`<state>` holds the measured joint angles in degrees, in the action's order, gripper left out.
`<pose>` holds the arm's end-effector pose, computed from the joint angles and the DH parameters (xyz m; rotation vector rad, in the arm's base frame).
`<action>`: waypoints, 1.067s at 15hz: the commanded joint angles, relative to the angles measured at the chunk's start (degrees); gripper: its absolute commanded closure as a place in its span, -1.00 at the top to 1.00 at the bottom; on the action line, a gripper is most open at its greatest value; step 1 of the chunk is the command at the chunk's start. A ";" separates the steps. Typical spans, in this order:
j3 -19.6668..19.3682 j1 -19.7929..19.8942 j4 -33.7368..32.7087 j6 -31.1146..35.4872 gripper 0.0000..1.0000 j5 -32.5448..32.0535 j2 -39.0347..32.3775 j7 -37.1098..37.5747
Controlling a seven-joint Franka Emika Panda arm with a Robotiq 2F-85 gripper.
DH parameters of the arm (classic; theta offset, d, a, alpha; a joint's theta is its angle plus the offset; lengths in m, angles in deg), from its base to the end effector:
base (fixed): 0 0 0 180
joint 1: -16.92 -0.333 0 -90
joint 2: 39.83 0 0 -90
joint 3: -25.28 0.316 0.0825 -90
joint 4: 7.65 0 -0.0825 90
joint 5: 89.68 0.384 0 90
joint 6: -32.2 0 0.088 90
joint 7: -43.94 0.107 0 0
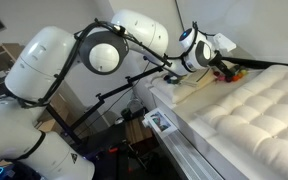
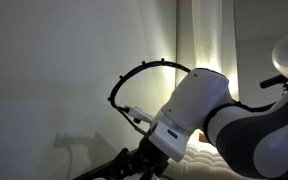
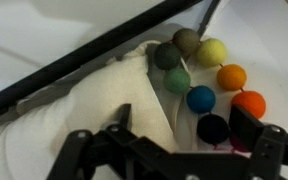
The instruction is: Put the colorful object in between the two cushions.
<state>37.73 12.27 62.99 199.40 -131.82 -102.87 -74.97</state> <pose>0.7506 0.2141 0.1639 0.3483 2.4956 0.2705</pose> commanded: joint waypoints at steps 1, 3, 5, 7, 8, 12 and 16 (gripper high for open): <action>-0.24 -1.05 -2.02 -1.17 1.00 3.48 -1.05 -4.25; 0.54 -0.36 -2.46 -1.57 1.00 5.51 -1.75 -6.55; 1.19 0.37 -3.04 -2.04 1.00 8.14 -2.63 -9.30; 1.22 0.73 -3.73 -2.23 1.00 11.05 -3.43 -11.55; 1.16 0.89 -4.17 -2.52 1.00 12.56 -3.84 -12.69; -0.53 0.21 -5.89 -2.28 0.14 17.03 -4.90 -14.93; -1.11 0.05 -7.07 -2.79 -0.46 18.47 -5.33 -14.75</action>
<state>37.16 12.88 58.87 198.76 -115.56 -106.58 -87.61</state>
